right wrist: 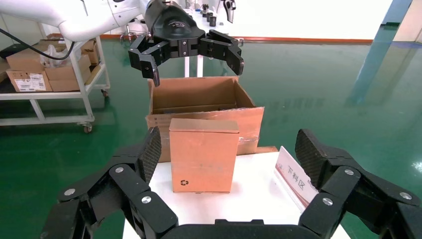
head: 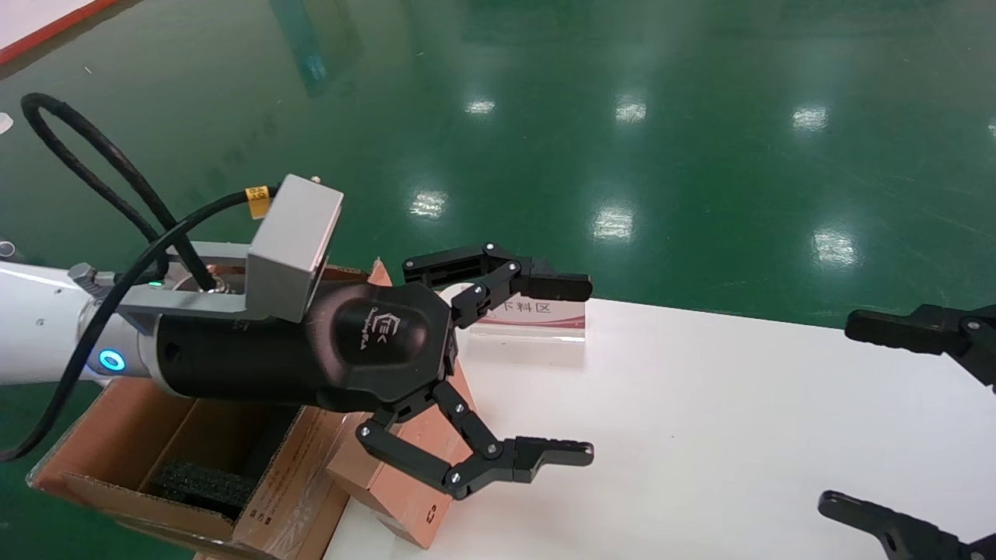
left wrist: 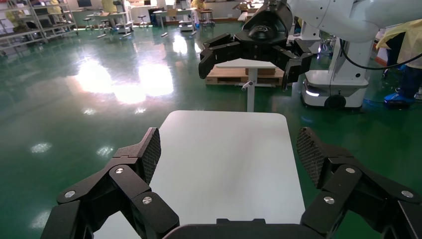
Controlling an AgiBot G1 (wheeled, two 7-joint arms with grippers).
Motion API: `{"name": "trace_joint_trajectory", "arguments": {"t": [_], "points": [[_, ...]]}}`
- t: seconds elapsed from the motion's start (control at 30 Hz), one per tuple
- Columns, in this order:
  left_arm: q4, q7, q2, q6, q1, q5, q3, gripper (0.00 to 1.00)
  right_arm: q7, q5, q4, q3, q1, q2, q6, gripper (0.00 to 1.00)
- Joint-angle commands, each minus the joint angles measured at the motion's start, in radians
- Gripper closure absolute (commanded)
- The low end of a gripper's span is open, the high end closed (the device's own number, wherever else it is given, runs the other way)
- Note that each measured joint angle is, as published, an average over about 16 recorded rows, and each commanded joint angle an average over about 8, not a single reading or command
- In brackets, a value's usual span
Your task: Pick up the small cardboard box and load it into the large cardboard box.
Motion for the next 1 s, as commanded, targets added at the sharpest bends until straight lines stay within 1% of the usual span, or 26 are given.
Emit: {"name": "trace_joint_trajectory", "arguments": {"t": [0.03,0.43,0.6,0.7,0.8,0.9,1.0], "points": [[0.000,0.000,0.000,0.000,0.000,0.000,0.000,0.00,0.000,0.000,0.000,0.000,0.000,0.000,0.000,0.00],[0.000,0.000,0.000,0.000,0.000,0.001,0.001,0.00,0.000,0.000,0.000,0.000,0.000,0.000,0.000,0.00],[-0.011,-0.012,-0.010,-0.002,-0.012,0.030,0.011,0.00,0.000,0.000,0.000,0.000,0.000,0.000,0.000,0.00],[-0.024,-0.040,-0.024,-0.006,-0.037,0.075,0.029,0.00,0.000,0.000,-0.001,0.000,0.000,0.000,0.000,0.00],[-0.040,-0.083,-0.037,-0.008,-0.082,0.145,0.056,0.00,-0.001,0.000,-0.001,-0.001,0.001,0.000,0.000,0.00],[-0.051,-0.139,-0.044,0.001,-0.146,0.231,0.093,0.00,-0.001,0.000,-0.001,-0.001,0.001,0.000,0.000,0.00],[-0.059,-0.199,-0.041,0.025,-0.235,0.332,0.139,0.00,-0.001,0.001,-0.001,-0.001,0.001,0.000,0.000,0.00]]}}
